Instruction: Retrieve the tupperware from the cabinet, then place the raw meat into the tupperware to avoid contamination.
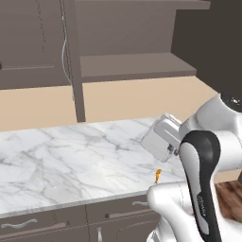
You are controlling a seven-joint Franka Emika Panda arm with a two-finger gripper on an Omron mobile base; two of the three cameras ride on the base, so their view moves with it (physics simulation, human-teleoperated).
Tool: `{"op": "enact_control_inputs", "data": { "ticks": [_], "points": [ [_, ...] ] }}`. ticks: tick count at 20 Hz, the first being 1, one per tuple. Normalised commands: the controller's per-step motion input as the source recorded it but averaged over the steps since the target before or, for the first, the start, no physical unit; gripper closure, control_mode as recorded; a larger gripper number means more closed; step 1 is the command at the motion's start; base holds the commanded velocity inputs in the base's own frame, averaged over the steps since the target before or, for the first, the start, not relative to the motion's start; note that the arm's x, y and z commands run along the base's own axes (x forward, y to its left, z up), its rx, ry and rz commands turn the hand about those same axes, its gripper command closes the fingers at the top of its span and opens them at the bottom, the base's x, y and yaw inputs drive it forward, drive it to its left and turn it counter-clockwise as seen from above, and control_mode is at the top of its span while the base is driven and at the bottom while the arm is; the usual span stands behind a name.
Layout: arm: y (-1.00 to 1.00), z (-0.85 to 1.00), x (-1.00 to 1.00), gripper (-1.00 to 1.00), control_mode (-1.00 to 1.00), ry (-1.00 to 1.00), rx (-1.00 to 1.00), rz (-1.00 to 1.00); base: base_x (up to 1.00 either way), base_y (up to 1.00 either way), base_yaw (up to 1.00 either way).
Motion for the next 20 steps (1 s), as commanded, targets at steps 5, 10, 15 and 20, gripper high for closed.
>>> {"op": "enact_control_inputs", "data": {
  "ticks": [5,10,15,20],
  "points": [
    [0.0,-0.28,0.43,1.0,-1.0,0.05,0.0,0.0,0.0,0.0,0.0],
    [0.0,-0.29,0.49,1.0,-1.0,0.04,0.0,0.0,0.0,0.0,0.0],
    [0.0,-0.26,0.55,1.0,-1.0,0.0,-0.03,0.0,0.0,0.0,0.0],
    [0.03,-0.44,0.55,1.0,-1.0,0.01,-0.02,0.0,0.0,0.0,0.0]
  ]
}}
